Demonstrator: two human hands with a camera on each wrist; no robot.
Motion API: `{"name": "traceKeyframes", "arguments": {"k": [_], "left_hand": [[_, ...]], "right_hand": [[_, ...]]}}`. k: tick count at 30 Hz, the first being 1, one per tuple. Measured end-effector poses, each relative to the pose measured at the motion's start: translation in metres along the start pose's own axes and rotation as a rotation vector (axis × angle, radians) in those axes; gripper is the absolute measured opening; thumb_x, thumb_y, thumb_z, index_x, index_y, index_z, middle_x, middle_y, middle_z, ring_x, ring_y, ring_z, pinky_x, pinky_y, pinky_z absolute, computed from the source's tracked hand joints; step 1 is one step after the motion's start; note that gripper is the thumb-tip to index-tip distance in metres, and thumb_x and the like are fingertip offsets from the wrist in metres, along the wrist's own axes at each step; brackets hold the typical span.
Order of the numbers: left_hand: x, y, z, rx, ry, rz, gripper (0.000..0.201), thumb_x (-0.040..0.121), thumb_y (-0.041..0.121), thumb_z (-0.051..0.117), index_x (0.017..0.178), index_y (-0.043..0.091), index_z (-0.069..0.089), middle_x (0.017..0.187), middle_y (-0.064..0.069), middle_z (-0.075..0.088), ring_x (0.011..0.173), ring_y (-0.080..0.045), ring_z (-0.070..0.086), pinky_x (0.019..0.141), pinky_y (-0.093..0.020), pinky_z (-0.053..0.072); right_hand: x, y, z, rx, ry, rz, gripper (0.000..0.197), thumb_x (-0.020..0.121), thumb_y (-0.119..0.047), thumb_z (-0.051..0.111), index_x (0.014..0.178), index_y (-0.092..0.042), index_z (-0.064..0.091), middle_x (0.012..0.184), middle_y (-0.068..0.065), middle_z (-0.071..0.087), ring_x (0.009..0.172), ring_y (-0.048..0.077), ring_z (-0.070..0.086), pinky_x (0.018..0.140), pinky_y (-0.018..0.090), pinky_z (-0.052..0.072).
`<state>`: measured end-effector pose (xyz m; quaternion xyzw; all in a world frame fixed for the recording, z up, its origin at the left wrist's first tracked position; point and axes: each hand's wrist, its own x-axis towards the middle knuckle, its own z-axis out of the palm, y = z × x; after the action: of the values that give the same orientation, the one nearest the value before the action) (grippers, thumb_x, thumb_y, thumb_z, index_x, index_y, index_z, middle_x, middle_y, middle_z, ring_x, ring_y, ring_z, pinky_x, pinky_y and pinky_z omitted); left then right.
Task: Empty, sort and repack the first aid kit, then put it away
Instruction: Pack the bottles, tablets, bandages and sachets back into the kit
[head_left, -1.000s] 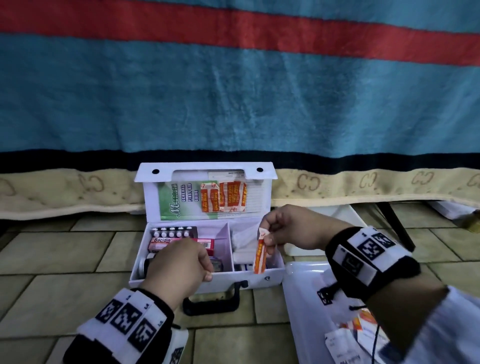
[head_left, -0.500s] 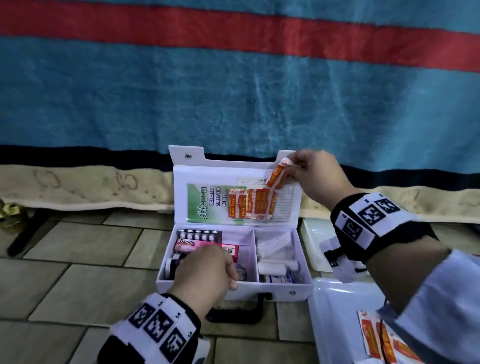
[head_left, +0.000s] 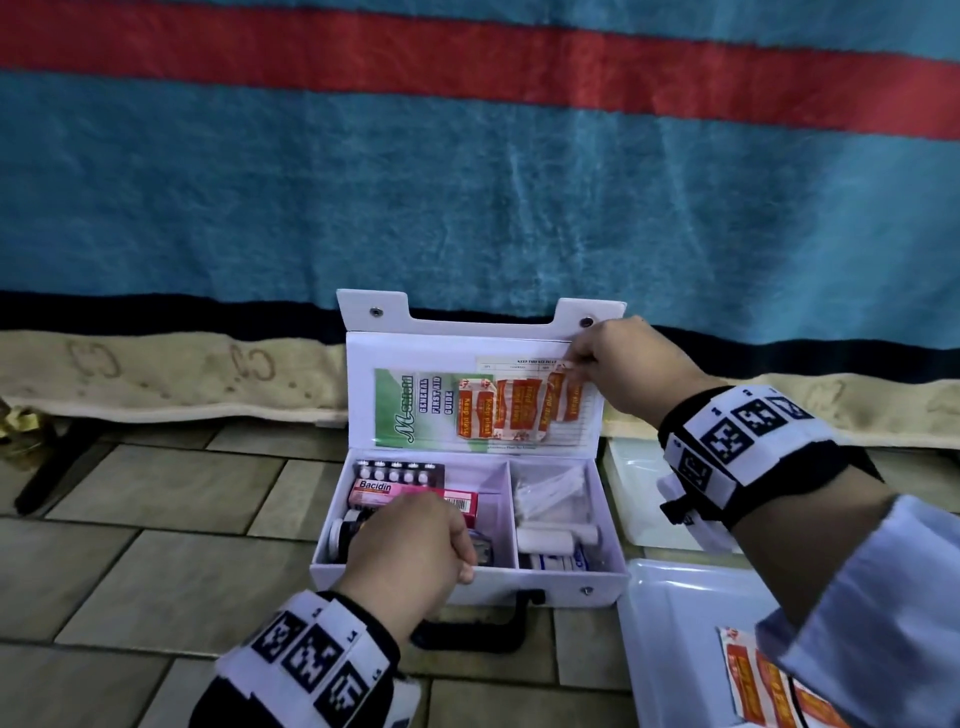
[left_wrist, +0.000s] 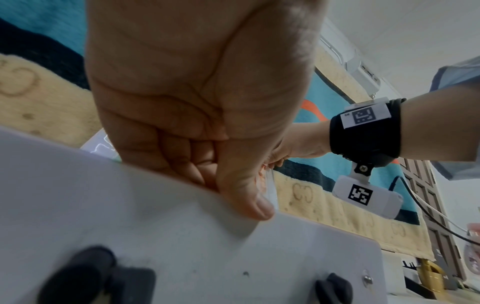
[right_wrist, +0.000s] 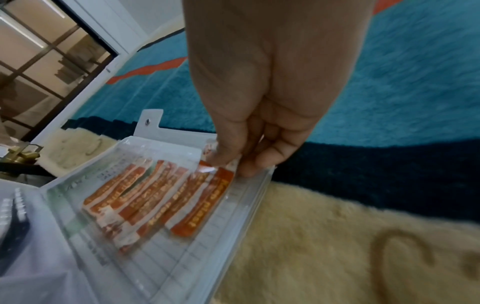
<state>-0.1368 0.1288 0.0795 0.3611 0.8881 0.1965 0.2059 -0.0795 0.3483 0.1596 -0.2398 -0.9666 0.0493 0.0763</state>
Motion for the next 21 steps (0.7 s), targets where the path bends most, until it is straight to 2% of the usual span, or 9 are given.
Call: {"name": "traceKeyframes", "arguments": {"k": [2, 4, 8, 11, 12, 14, 17, 19, 21], "left_hand": [[0.0, 0.0, 0.0, -0.001, -0.013, -0.002, 0.01, 0.076, 0.016, 0.074, 0.072, 0.025, 0.072, 0.06, 0.014, 0.063, 0.08, -0.003, 0.066, 0.069, -0.015, 0.047], [0.001, 0.0, 0.0, -0.002, -0.02, -0.013, 0.009, 0.076, 0.016, 0.074, 0.072, 0.025, 0.072, 0.062, 0.013, 0.064, 0.08, -0.003, 0.066, 0.07, -0.016, 0.048], [0.001, 0.0, 0.0, -0.012, -0.02, -0.026, 0.008, 0.076, 0.016, 0.074, 0.075, 0.024, 0.073, 0.062, 0.013, 0.064, 0.081, -0.004, 0.066, 0.07, -0.015, 0.047], [0.002, -0.001, 0.001, -0.02, -0.026, -0.027, 0.016, 0.076, 0.016, 0.074, 0.065, 0.027, 0.068, 0.058, 0.012, 0.063, 0.071, 0.0, 0.062, 0.059, -0.013, 0.04], [0.002, -0.001, 0.002, -0.013, -0.025, -0.029, 0.021, 0.076, 0.016, 0.074, 0.061, 0.028, 0.065, 0.057, 0.012, 0.063, 0.067, 0.002, 0.06, 0.056, -0.012, 0.038], [0.004, -0.001, 0.001, -0.009, -0.028, -0.034, 0.023, 0.077, 0.016, 0.073, 0.06, 0.028, 0.063, 0.059, 0.011, 0.064, 0.065, 0.002, 0.059, 0.053, -0.01, 0.037], [0.004, 0.0, -0.001, -0.012, -0.073, -0.035, 0.012, 0.08, 0.015, 0.072, 0.074, 0.026, 0.071, 0.075, 0.009, 0.072, 0.075, -0.001, 0.062, 0.059, -0.011, 0.039], [0.006, 0.0, -0.002, -0.025, -0.07, -0.032, 0.01, 0.08, 0.014, 0.072, 0.076, 0.024, 0.072, 0.078, 0.008, 0.073, 0.073, -0.001, 0.06, 0.058, -0.012, 0.038], [0.006, 0.0, -0.002, -0.02, -0.081, -0.03, 0.008, 0.08, 0.015, 0.072, 0.082, 0.023, 0.073, 0.085, 0.007, 0.074, 0.078, -0.003, 0.062, 0.062, -0.012, 0.04]], "right_hand": [[0.001, -0.003, -0.003, -0.057, -0.047, -0.02, 0.015, 0.09, -0.012, 0.054, 0.092, -0.015, 0.068, 0.096, 0.006, 0.067, 0.084, 0.026, 0.061, 0.074, 0.034, 0.052], [0.003, -0.007, -0.005, -0.12, -0.053, -0.037, 0.024, 0.085, 0.0, 0.049, 0.09, -0.014, 0.067, 0.1, 0.006, 0.064, 0.087, 0.028, 0.061, 0.073, 0.034, 0.052], [-0.001, -0.018, -0.01, -0.22, -0.079, -0.032, 0.03, 0.086, -0.002, 0.051, 0.104, -0.019, 0.067, 0.107, 0.007, 0.063, 0.093, 0.029, 0.06, 0.069, 0.029, 0.045], [-0.003, -0.026, -0.006, -0.303, -0.166, -0.053, 0.028, 0.086, -0.001, 0.049, 0.101, -0.018, 0.065, 0.105, 0.009, 0.059, 0.086, 0.027, 0.058, 0.065, 0.03, 0.041], [-0.002, -0.028, -0.004, -0.322, -0.181, -0.064, 0.026, 0.086, 0.001, 0.049, 0.097, -0.016, 0.064, 0.103, 0.01, 0.059, 0.085, 0.028, 0.059, 0.064, 0.03, 0.042], [0.0, -0.03, 0.001, -0.338, -0.175, -0.072, 0.025, 0.086, 0.003, 0.048, 0.1, -0.011, 0.063, 0.105, 0.012, 0.06, 0.089, 0.03, 0.062, 0.065, 0.032, 0.047], [0.003, -0.031, 0.001, -0.318, -0.143, -0.07, 0.026, 0.086, 0.002, 0.048, 0.106, -0.012, 0.058, 0.111, 0.01, 0.058, 0.096, 0.029, 0.061, 0.07, 0.033, 0.05], [0.003, -0.031, 0.001, -0.337, -0.136, -0.062, 0.027, 0.086, 0.001, 0.049, 0.106, -0.012, 0.06, 0.112, 0.01, 0.06, 0.1, 0.028, 0.06, 0.075, 0.033, 0.05], [0.002, -0.031, 0.003, -0.35, -0.112, -0.064, 0.027, 0.085, -0.001, 0.051, 0.107, -0.011, 0.062, 0.114, 0.01, 0.061, 0.102, 0.028, 0.058, 0.077, 0.032, 0.048]]}}
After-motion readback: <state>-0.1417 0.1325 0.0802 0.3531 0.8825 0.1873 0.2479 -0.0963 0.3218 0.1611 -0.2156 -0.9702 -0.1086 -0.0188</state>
